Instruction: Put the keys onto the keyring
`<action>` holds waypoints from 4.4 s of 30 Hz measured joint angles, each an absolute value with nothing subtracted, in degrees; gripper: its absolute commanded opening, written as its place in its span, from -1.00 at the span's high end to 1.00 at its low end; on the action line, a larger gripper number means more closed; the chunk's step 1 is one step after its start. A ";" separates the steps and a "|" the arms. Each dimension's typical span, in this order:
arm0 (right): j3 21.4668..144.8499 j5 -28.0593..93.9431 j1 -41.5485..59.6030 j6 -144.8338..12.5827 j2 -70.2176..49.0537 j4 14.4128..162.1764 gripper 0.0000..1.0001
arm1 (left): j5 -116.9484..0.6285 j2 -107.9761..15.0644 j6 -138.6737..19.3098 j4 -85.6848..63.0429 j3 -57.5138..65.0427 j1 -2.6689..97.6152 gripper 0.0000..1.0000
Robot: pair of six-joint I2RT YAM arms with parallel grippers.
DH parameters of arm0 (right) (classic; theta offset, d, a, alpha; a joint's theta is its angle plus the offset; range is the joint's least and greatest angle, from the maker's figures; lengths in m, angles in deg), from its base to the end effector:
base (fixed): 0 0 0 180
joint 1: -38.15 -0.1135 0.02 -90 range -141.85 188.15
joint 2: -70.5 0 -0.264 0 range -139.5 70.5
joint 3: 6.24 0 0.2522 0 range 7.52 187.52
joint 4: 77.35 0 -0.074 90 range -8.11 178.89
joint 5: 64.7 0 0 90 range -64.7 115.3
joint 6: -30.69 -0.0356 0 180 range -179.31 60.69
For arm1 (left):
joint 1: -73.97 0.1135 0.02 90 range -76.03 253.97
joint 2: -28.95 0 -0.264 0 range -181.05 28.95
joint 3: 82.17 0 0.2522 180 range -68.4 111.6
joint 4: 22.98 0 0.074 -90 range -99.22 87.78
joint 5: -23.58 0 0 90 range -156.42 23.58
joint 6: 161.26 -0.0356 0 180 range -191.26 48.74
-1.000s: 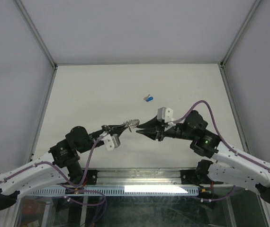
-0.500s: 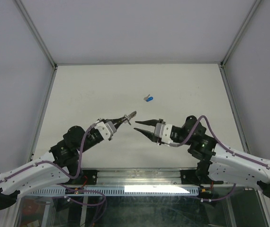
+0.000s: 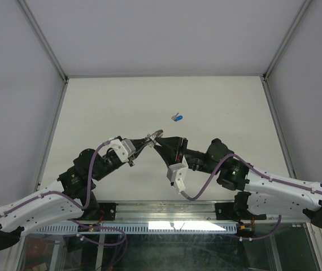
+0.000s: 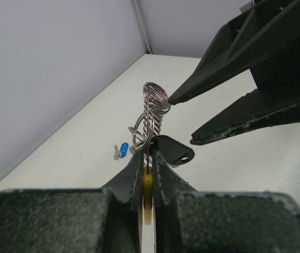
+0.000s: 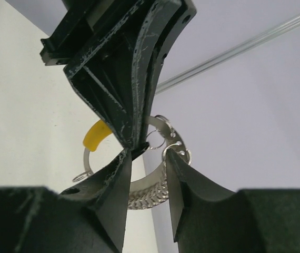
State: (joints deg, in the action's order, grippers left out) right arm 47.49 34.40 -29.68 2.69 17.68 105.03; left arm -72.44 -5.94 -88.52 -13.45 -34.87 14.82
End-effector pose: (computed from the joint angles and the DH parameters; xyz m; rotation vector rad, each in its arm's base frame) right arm 0.0784 0.2073 0.3341 -1.4235 0.5256 0.2016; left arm 0.0848 -0.1346 0.3242 0.8853 1.2625 -0.5032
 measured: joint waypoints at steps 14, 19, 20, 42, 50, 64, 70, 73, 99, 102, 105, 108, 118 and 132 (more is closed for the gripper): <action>49.54 32.00 -30.84 0.68 23.04 98.58 0.34 | -70.69 -3.98 -89.92 -10.45 -34.87 14.82 1.00; 50.09 31.85 -31.32 -1.09 23.71 97.18 0.31 | -69.40 -3.89 -90.22 -9.99 -34.87 14.82 1.00; 50.35 31.85 -31.32 -1.42 23.50 96.75 0.27 | -69.01 -3.89 -90.31 -9.71 -34.87 14.82 1.00; 60.89 35.98 -31.38 -5.47 17.68 78.87 -0.07 | -61.78 -3.02 -97.87 -3.81 -33.71 14.82 1.00; 60.89 36.17 -31.38 -5.38 17.16 77.67 0.04 | -61.45 -3.19 -98.05 -3.22 -33.27 14.82 1.00; 60.89 36.17 -31.38 -5.49 17.14 79.24 0.23 | -61.38 -3.34 -98.13 -3.06 -33.27 14.82 1.00; 60.89 36.04 -31.38 -5.71 17.14 79.85 0.39 | -61.41 -3.67 -98.13 -3.04 -33.18 14.82 1.00; 60.89 36.00 -31.38 -5.77 17.14 80.18 0.45 | -61.38 -3.67 -98.13 -2.96 -33.18 14.82 1.00; 60.89 35.17 -31.38 -7.24 18.05 80.51 0.07 | -61.47 -3.67 -98.11 -2.76 -33.18 14.82 1.00; 60.82 35.10 -31.38 -7.13 18.05 80.49 0.08 | -61.47 -3.67 -98.11 -2.74 -33.18 14.82 1.00; 60.65 35.04 -31.38 -6.95 18.05 80.51 0.08 | -61.47 -3.67 -98.11 -2.74 -33.18 14.82 1.00; 60.47 35.04 -31.38 -6.87 17.97 80.44 0.09 | -61.47 -3.67 -98.11 -2.74 -33.18 14.82 1.00; 60.28 34.91 -31.38 -6.30 17.57 80.44 0.20 | -61.47 -3.67 -98.09 -2.74 -33.18 14.82 1.00; 60.21 34.54 -31.38 -5.42 17.33 80.46 0.54 | -61.54 -3.67 -98.09 -2.32 -33.18 14.82 1.00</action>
